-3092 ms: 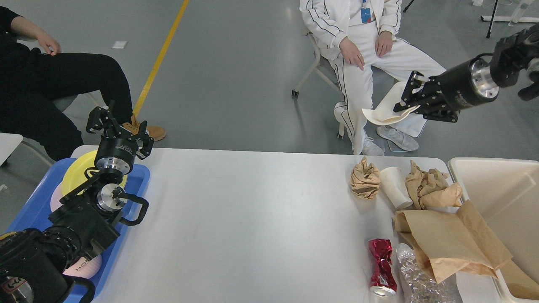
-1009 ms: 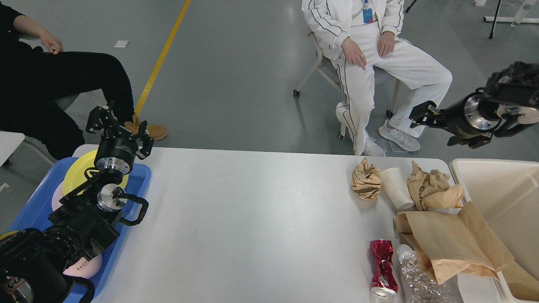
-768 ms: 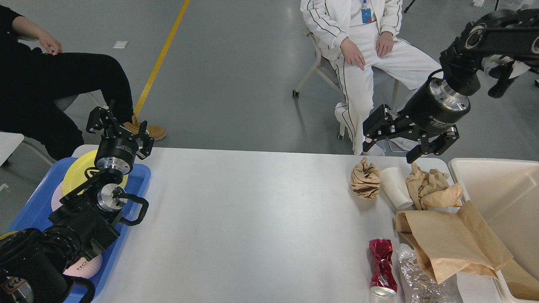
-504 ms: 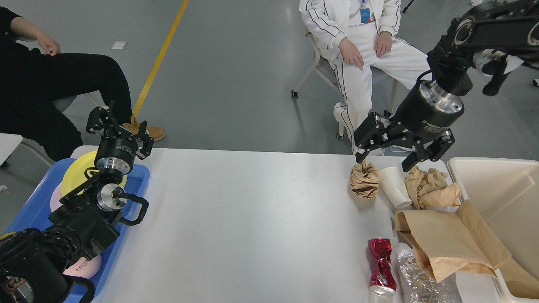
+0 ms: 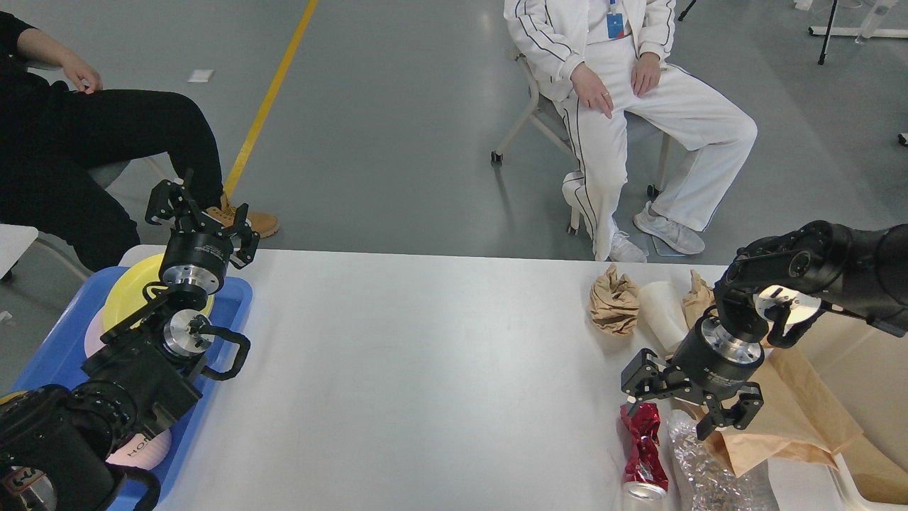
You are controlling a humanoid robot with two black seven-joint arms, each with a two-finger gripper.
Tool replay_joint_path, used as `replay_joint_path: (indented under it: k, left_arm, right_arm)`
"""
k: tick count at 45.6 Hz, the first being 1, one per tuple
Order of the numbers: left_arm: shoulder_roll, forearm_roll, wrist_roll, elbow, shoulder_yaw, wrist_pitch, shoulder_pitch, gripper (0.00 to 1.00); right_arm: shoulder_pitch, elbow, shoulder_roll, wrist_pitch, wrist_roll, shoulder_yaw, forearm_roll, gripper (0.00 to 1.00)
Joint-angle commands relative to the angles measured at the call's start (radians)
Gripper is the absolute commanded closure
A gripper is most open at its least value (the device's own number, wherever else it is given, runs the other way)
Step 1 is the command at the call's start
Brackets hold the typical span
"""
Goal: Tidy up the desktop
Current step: 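Lower the right gripper and grasp the red can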
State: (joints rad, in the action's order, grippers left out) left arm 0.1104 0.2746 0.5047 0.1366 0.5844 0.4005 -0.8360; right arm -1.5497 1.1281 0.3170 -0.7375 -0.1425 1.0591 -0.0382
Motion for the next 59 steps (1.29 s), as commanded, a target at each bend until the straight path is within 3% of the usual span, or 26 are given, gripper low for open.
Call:
replay_joint_path:
  k: [1,12,59]
  left_arm:
    - [0.0,0.0,0.0,0.0,0.0,0.0,0.0,0.04]
    - [0.0,0.0,0.0,0.0,0.0,0.0,0.0,0.04]
    - [0.0,0.0,0.0,0.0,0.0,0.0,0.0,0.04]
  right_arm:
    - [0.031,0.001,0.048,0.009,0.0,-0.007,0.001,0.01]
    - [0.066,-0.002,0.043,0.061,0.0,-0.036,0.004,0.01]
    - [0.267,-0.113,0.014,0.058,0.0,-0.171,0.003,0.0]
